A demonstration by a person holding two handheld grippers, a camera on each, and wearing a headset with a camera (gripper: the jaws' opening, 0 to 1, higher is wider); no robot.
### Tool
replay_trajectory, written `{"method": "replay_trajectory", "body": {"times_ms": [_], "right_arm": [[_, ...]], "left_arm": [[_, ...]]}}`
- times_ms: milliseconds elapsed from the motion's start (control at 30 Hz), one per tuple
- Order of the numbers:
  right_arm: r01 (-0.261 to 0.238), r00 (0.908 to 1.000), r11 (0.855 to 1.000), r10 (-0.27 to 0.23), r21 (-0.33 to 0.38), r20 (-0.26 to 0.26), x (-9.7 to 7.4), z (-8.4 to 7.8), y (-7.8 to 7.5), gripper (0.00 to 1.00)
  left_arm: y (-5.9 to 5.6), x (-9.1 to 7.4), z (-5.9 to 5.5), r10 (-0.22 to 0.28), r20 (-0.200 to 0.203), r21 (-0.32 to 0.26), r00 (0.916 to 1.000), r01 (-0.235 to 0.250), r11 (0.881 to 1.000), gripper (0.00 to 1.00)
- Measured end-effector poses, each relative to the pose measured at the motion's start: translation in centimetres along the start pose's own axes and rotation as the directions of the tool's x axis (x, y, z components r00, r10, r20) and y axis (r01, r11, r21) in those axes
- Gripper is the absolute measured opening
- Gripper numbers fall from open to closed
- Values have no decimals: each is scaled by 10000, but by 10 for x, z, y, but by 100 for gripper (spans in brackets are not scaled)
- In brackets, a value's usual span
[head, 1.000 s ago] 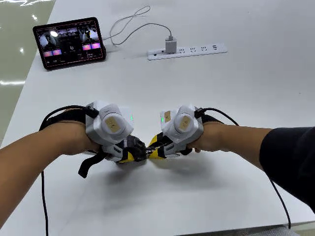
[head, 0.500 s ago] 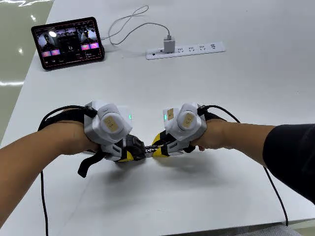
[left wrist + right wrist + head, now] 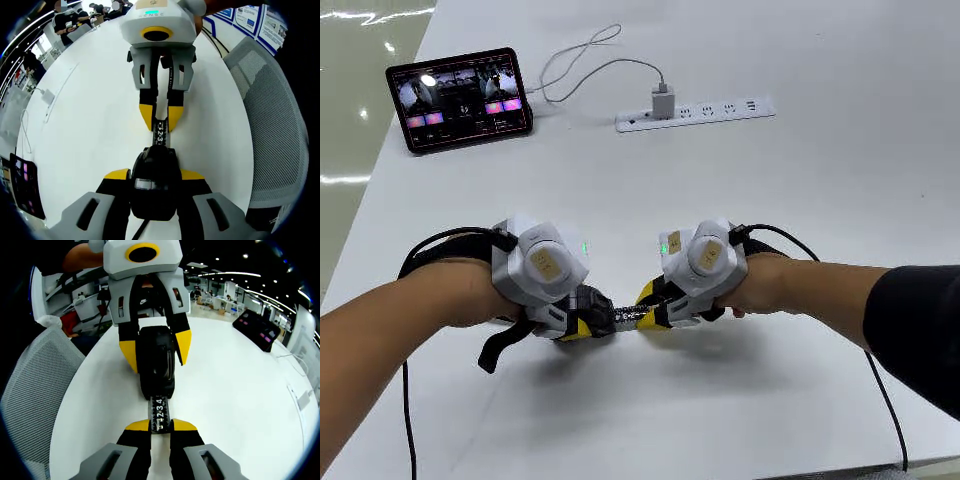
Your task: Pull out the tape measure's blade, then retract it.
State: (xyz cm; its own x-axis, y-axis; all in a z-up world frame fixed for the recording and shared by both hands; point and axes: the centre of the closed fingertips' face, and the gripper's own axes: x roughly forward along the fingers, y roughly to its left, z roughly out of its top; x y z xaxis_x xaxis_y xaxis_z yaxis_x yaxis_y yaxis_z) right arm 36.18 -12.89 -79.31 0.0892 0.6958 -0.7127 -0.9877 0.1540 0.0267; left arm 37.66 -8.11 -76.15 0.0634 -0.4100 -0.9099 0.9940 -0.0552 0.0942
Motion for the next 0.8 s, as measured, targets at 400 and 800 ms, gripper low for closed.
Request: {"method": "replay_trajectory", "body": {"times_ms": [400, 800], "right_arm": [[-23, 10000, 9999, 23, 164, -17, -8, -8, 0, 9], [29, 10000, 9996, -28, 287, -54, -14, -13, -2, 9]], "left_arm": [[0, 0, 0, 21, 25, -17, 10000, -21, 10000, 30], [0, 0, 0, 30, 5, -35, 10000, -30, 10000, 30]]}}
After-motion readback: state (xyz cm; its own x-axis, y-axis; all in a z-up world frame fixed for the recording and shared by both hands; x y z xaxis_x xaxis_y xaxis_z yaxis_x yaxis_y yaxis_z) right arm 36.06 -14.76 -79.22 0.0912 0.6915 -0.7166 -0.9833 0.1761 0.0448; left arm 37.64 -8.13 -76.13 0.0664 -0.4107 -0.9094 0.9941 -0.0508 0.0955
